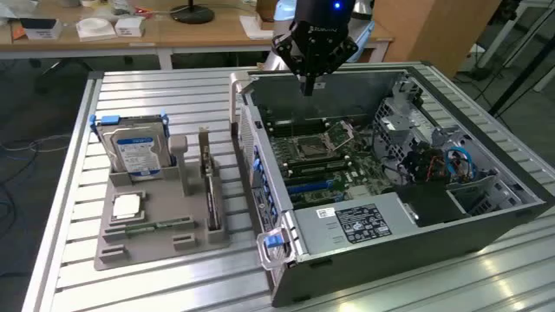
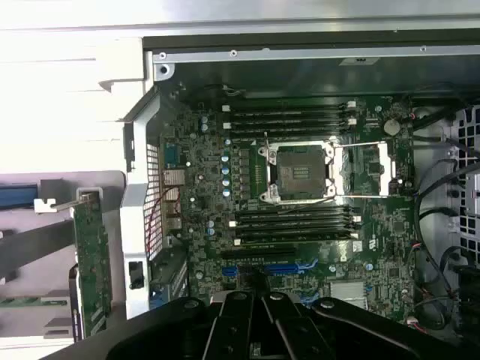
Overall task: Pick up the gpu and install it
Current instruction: 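Reach for the gpu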
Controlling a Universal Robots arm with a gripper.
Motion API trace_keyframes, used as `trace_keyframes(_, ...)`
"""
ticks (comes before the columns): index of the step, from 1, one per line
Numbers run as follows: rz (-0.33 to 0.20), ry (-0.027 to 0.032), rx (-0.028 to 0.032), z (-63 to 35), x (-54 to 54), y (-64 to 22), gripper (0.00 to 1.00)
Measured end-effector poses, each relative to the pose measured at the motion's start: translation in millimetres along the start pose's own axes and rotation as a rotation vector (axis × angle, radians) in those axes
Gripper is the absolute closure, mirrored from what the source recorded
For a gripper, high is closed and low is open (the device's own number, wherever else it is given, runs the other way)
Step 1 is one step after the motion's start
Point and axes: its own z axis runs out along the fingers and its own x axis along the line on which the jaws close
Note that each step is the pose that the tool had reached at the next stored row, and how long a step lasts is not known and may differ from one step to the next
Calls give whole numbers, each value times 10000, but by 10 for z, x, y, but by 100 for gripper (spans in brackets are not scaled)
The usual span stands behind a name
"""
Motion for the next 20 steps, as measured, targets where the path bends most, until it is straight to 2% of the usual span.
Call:
trace_keyframes(10, 1, 6, -4, 0, 9, -2, 89)
trace_keyframes(20, 0, 4, -5, -8, 461, -36, 89)
